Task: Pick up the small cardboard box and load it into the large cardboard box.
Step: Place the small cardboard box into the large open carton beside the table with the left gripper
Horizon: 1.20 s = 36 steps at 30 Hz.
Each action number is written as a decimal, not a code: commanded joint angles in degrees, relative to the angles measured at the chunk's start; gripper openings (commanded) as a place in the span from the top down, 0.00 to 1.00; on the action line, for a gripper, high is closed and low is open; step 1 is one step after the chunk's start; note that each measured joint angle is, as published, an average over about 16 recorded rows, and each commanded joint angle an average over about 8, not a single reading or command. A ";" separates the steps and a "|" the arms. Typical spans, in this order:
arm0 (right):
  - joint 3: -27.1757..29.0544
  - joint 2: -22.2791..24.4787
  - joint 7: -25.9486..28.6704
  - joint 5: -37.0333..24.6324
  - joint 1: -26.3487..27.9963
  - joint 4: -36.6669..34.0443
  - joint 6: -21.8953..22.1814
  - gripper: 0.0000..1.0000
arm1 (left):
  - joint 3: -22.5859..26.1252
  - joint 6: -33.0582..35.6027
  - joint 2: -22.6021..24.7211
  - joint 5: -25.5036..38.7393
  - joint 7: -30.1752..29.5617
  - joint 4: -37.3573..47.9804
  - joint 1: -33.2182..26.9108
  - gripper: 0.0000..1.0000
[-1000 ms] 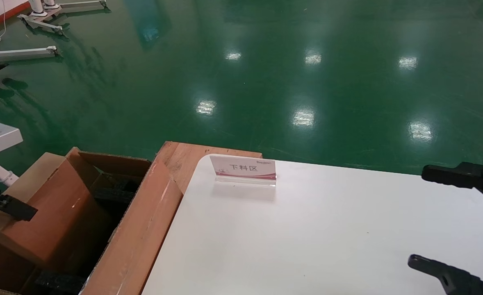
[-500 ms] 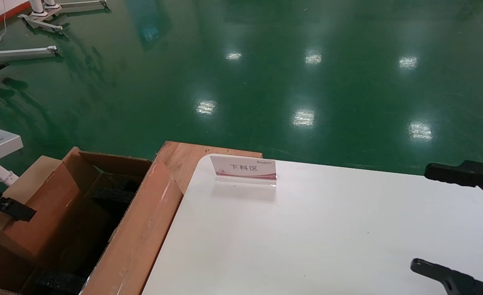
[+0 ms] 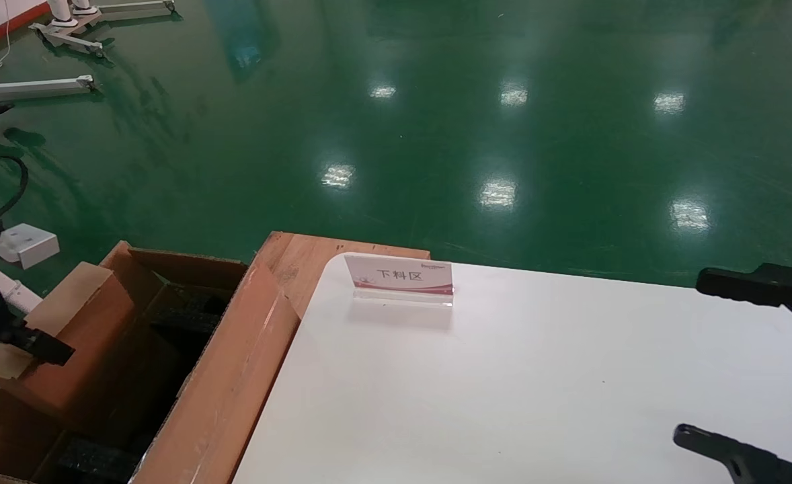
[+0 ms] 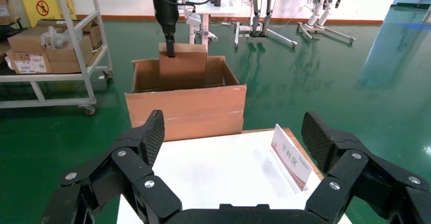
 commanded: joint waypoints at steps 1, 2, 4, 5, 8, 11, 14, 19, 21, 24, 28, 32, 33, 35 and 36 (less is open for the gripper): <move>-0.01 0.00 0.00 0.00 0.00 0.00 0.00 0.00 | 0.01 -0.80 0.38 -0.40 0.29 0.73 1.31 1.00; -0.01 0.00 0.00 0.01 0.00 0.00 0.00 0.00 | 0.01 -1.04 0.50 -0.67 0.44 1.17 1.93 1.00; -0.02 0.01 -0.01 0.01 0.00 0.00 0.01 0.00 | 0.05 -1.43 0.76 -1.15 0.79 2.08 3.10 1.00; -0.02 0.01 -0.01 0.01 0.00 0.00 0.01 0.00 | 0.07 -1.56 0.91 -1.37 0.99 2.54 3.67 1.00; -0.03 0.01 -0.01 0.02 0.01 0.00 0.01 0.00 | 0.13 -1.79 1.30 -1.89 1.56 3.63 4.99 0.87; -0.04 0.02 -0.02 0.02 0.00 0.00 0.02 0.00 | 0.11 -2.00 1.67 -2.35 2.14 4.52 6.04 0.49; -0.05 0.02 -0.02 0.03 -0.01 -0.01 0.03 0.00 | 0.06 -2.13 1.86 -2.64 2.41 4.95 6.56 0.12; -0.06 0.02 -0.03 0.03 -0.01 -0.01 0.03 0.00 | 0.03 -2.17 1.92 -2.77 2.47 5.10 6.69 0.00; -0.06 0.02 -0.03 0.04 -0.01 -0.01 0.03 0.00 | 0.03 -2.13 1.89 -2.69 2.42 5.02 6.58 0.00; -0.06 0.02 -0.02 0.04 -0.01 -0.01 0.03 0.00 | 0.05 -2.07 1.83 -2.57 2.36 4.89 6.43 0.00; -0.06 0.02 -0.02 0.04 -0.01 -0.01 0.03 0.00 | 0.07 -1.98 1.77 -2.49 2.29 4.76 6.28 0.00; -0.06 0.02 -0.02 0.04 -0.01 -0.01 0.03 0.00 | 0.09 -1.92 1.73 -2.45 2.24 4.66 6.18 0.00; -0.05 0.02 -0.02 0.04 -0.01 -0.01 0.03 0.00 | 0.09 -1.91 1.73 -2.44 2.23 4.64 6.16 0.00; -0.05 0.02 -0.02 0.04 -0.01 -0.01 0.03 0.00 | 0.10 -1.91 1.72 -2.40 2.22 4.61 6.12 0.00; -0.05 0.02 -0.02 0.04 -0.01 -0.01 0.03 0.00 | 0.11 -1.91 1.71 -2.37 2.21 4.60 6.10 0.00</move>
